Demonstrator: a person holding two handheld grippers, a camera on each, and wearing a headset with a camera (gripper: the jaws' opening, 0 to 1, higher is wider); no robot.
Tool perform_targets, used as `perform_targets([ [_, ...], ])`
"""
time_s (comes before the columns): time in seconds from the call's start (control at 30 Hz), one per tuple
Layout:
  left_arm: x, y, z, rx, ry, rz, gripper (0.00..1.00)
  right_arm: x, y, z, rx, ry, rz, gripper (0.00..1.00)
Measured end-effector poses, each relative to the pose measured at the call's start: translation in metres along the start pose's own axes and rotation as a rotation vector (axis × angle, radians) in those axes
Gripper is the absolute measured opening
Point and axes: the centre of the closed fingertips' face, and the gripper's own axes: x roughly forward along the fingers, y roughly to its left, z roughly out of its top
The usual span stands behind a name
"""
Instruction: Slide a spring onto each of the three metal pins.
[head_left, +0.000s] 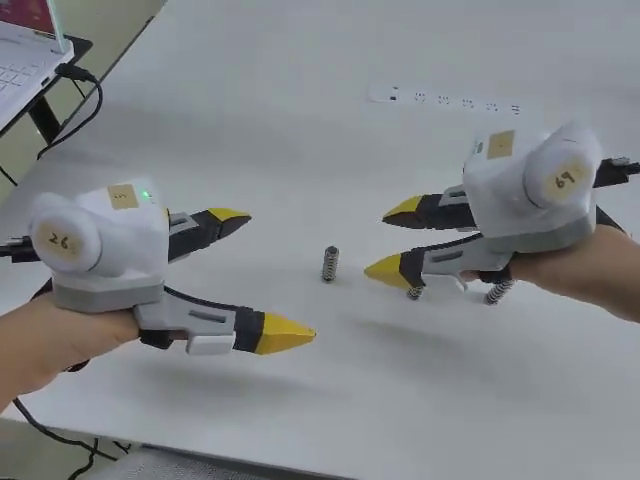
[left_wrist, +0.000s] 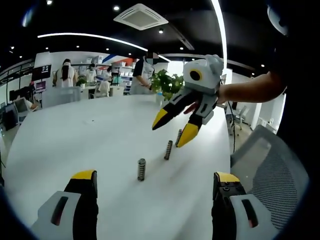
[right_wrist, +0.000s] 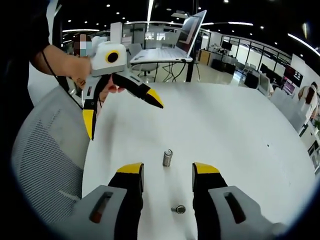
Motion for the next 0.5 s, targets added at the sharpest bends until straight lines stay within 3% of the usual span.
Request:
perform_targets([
  [0.23, 0.005, -0.009, 0.01, 0.009, -0.013, -0.002, 0.94, -0.024, 0.0, -0.007, 0.07, -0.068, -0.065, 0.49],
  [0.5, 0.006, -0.017, 0.013, 0.02, -0.002, -0.009, 0.95, -0.057, 0.005, -0.024, 0.148, -0.142, -0.123, 0.62],
])
